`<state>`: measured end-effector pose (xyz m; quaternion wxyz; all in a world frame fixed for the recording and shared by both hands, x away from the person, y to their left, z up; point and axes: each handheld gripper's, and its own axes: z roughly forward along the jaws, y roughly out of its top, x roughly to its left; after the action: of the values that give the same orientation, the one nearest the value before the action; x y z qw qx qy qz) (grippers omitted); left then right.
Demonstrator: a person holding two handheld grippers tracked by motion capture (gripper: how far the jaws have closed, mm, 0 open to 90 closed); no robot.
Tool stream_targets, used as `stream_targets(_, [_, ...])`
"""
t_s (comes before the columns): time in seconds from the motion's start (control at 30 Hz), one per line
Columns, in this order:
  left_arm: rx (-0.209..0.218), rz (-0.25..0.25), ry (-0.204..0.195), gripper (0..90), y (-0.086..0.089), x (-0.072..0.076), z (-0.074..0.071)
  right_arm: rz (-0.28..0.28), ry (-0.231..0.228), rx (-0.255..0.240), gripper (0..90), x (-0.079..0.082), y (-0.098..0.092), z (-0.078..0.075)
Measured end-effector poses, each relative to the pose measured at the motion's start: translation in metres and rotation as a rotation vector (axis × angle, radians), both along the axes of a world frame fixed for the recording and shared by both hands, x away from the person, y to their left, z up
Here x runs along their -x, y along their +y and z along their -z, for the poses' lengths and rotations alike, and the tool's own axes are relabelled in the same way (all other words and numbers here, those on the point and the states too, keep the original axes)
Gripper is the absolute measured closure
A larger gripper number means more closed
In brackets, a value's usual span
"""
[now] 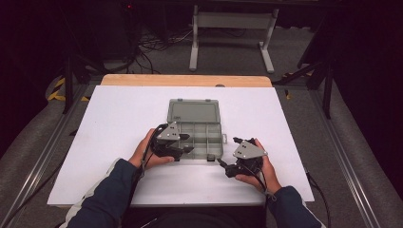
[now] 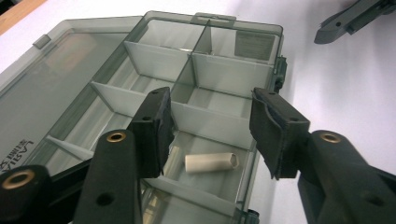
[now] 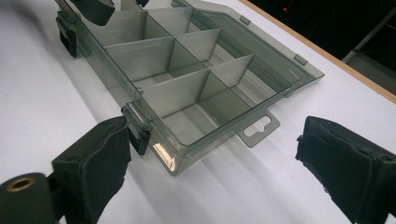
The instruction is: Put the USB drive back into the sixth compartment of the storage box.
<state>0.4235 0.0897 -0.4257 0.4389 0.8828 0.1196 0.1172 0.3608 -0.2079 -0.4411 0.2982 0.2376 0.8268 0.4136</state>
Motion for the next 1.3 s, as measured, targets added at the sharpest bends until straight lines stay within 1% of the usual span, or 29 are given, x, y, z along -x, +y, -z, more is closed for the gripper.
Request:
stream_targets(0.07, [0.0,-0.005,-0.003,47.7,0.0,0.0,0.0,0.001,-0.002,-0.001,9.4,0.0,0.0,0.0])
stream_targets(0.33, [0.01,-0.013,-0.025,47.5,0.004,0.002,-0.003,0.001,-0.007,-0.002,9.4,0.0,0.0,-0.001])
stream_targets(0.37, [0.005,-0.015,-0.031,47.2,0.004,0.002,-0.004,0.002,-0.009,-0.003,9.4,0.0,0.0,-0.001])
stream_targets(0.43, [0.015,-0.016,-0.05,46.6,0.006,0.004,-0.007,0.003,-0.01,-0.005,9.4,0.001,0.0,-0.001])
stream_targets(0.47, [0.012,-0.017,-0.064,46.4,0.007,0.004,-0.008,0.003,-0.01,-0.005,9.4,0.001,0.0,-0.001])
stream_targets(0.5, [0.012,-0.017,-0.064,46.1,0.007,0.004,-0.008,0.003,-0.01,-0.005,9.4,0.001,0.0,-0.001])
stream_targets(0.57, [0.012,-0.023,-0.083,44.0,0.009,0.006,-0.01,0.004,-0.011,-0.005,9.4,0.001,0.0,-0.001])
stream_targets(0.63, [0.022,-0.025,-0.096,43.0,0.011,0.008,-0.012,0.003,-0.007,-0.006,9.0,0.0,0.0,-0.001])
stream_targets(0.67, [0.019,-0.027,-0.104,43.0,0.011,0.009,-0.013,0.003,-0.007,-0.006,9.0,0.0,0.0,-0.001])
stream_targets(0.7, [0.014,-0.028,-0.125,42.6,0.013,0.009,-0.014,0.003,-0.005,-0.006,9.1,0.0,0.0,-0.001])
stream_targets(0.73, [0.019,-0.03,-0.124,41.0,0.013,0.011,-0.014,0.001,-0.004,-0.006,9.2,0.0,0.0,-0.001])
stream_targets(0.77, [0.017,-0.031,-0.138,40.1,0.014,0.011,-0.016,0.001,-0.004,-0.006,9.2,0.0,0.0,-0.001])
stream_targets(0.87, [0.019,-0.036,-0.149,38.8,0.015,0.013,-0.016,0.0,-0.004,-0.007,9.2,0.0,0.0,-0.001])
stream_targets(0.93, [0.015,-0.046,-0.169,35.8,0.017,0.015,-0.018,-0.001,-0.007,-0.007,9.3,0.001,0.0,-0.001])
stream_targets(1.13, [0.037,-0.044,-0.188,32.8,0.023,0.018,-0.02,0.002,-0.011,-0.009,9.4,0.001,0.0,-0.002])
stream_targets(1.2, [0.042,-0.052,-0.202,31.3,0.026,0.02,-0.021,0.002,-0.012,-0.01,9.4,0.001,0.0,-0.002])
stream_targets(1.3, [0.044,-0.055,-0.21,29.0,0.028,0.021,-0.021,0.002,-0.012,-0.01,9.4,0.001,0.0,-0.002])
